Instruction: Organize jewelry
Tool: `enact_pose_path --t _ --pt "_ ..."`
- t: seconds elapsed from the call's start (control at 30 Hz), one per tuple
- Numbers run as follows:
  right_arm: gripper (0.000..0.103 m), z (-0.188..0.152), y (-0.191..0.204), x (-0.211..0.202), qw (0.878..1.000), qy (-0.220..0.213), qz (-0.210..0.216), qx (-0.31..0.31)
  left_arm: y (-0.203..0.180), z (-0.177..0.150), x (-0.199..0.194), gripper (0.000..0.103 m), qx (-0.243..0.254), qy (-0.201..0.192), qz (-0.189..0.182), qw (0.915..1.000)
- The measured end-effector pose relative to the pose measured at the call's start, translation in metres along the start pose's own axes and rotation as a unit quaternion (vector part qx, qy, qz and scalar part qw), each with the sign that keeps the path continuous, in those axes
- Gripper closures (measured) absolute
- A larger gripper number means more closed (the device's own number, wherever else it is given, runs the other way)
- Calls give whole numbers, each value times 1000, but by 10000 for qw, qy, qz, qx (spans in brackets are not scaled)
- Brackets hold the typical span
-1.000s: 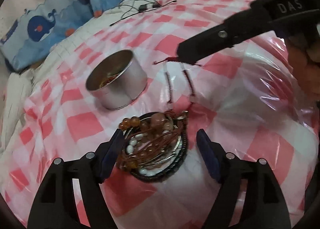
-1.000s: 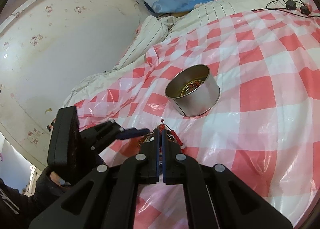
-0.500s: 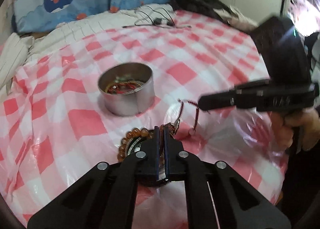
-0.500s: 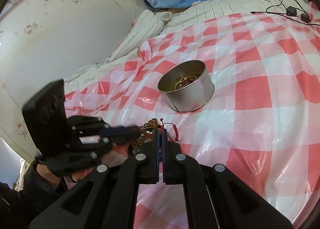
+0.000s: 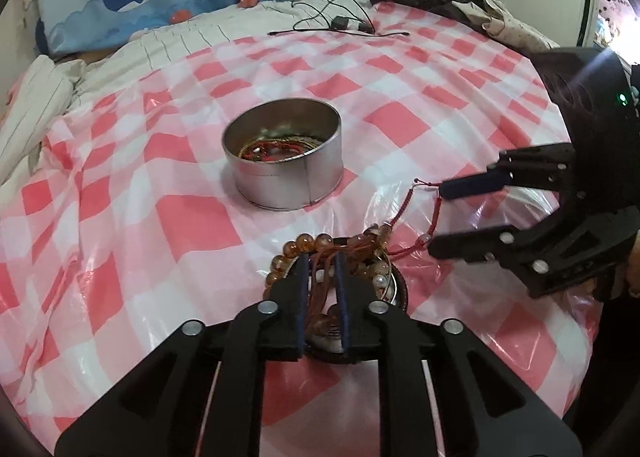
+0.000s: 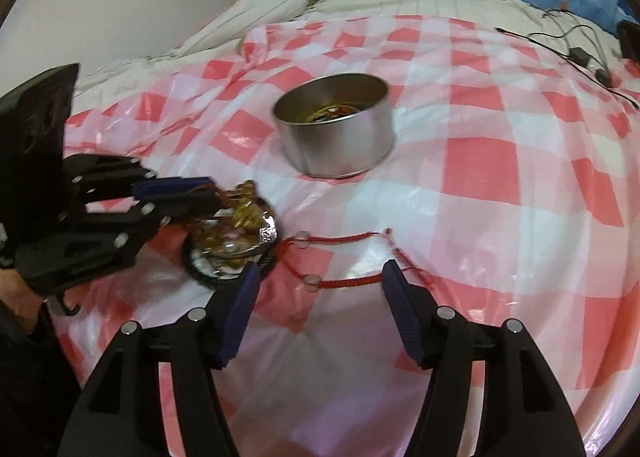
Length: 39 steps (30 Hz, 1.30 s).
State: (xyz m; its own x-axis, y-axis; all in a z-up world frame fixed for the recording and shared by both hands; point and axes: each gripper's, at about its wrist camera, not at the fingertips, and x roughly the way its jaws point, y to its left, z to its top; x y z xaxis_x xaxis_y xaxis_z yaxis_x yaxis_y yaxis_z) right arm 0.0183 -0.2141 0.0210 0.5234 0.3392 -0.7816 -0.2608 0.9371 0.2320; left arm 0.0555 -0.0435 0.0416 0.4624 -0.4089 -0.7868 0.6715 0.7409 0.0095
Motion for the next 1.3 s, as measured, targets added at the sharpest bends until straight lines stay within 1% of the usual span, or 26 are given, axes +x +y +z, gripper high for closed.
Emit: enact_pose_path --t 0.1,0.17,0.2,0.23,0.27,0.3,0.37,0.4,0.47,0.57,0.73,0.83,0.93,1.03,1.1,1.23,1.3 --pt "35 1 4 9 9990 73 -387 -221 -2 -1 6 90 12 115 82 9999" --pt "35 0 9 15 9977 139 -506 -436 -2 -2 8 90 -2 148 105 9998" --pt "43 -1 11 17 9972 169 -500 -530 -2 -2 7 90 -10 146 100 9998" --pt "52 -2 12 17 9973 163 -451 -554 -1 -2 6 93 -21 111 89 9999" --pt "72 -1 10 17 9982 165 -317 -483 -1 -1 6 100 -46 70 63 9999" --pt "91 0 6 15 9991 143 -175 -360 0 0 4 101 -75 28 46 10000" --pt "91 2 2 9 9998 12 42 -173 2 1 -1 101 -182 -87 -32 9998" --pt "91 3 -1 3 9997 -113 235 -41 5 2 -5 101 -275 -188 -122 9994" --pt "91 7 -4 -5 9985 -290 448 129 11 4 -14 101 -468 -407 -293 9976" --pt "91 10 -11 -15 9950 -524 748 392 17 6 -22 101 -653 -634 -388 9951" --pt "91 15 -18 -31 9859 -895 1236 693 22 7 -24 101 -769 -667 -286 9944" --pt "91 17 -24 -40 9796 -1122 1443 834 25 7 -26 101 -834 -732 -238 9935" --pt "91 17 -31 -41 9745 -1144 1631 1033 27 7 -28 101 -871 -744 -213 9932" --pt "91 16 -34 -36 9741 -1043 1663 1120 27 7 -26 101 -845 -701 -206 9937" --pt "91 16 -35 -35 9716 -1051 1763 1176 24 8 -26 101 -775 -681 -137 9946" --pt "91 16 -39 -35 9659 -1085 1921 1357 21 12 -27 101 -725 -700 -136 9948" --pt "91 17 -39 -34 9653 -1106 1932 1369 20 16 -28 101 -695 -717 -132 9949"
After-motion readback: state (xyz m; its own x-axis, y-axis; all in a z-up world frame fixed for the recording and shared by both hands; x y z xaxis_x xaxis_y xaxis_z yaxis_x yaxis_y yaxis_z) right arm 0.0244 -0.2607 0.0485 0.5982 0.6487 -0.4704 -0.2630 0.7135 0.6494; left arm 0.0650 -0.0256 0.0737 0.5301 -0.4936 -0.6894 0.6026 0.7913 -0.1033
